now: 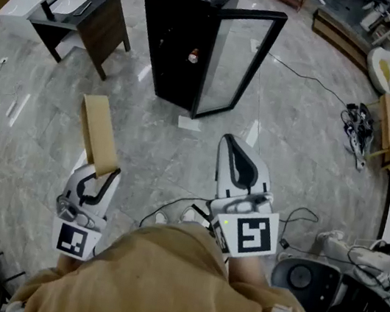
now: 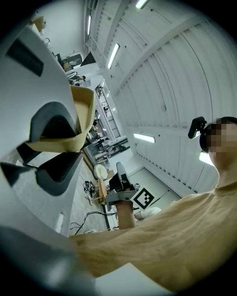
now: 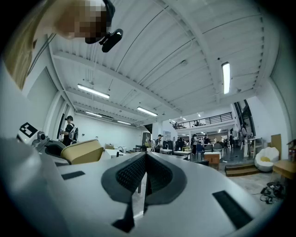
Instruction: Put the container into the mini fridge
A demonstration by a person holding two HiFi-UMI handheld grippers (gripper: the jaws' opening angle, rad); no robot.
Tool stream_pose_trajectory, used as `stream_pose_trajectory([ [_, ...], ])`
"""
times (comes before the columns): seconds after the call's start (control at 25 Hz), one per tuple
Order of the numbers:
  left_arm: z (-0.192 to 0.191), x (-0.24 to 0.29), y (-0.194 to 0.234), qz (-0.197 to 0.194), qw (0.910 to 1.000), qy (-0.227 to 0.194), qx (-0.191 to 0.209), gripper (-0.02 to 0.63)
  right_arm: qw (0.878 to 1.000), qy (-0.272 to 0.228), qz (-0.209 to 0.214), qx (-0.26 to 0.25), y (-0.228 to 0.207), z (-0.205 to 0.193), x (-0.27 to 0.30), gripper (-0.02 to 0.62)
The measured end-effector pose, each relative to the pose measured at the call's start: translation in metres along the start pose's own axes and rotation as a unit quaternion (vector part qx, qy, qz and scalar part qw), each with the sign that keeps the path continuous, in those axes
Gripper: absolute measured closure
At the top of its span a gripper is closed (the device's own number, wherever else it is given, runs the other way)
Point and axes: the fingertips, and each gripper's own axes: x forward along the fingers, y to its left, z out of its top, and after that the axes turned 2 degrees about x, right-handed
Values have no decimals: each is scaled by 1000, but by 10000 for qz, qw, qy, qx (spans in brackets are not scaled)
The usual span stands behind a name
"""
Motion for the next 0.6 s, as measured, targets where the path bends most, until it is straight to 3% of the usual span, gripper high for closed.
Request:
stream_pose_trajectory([
  [0.6,-13,-34,9,343,9992,176,-67,535,9997,-12,258,-10,31,4,-2,595],
])
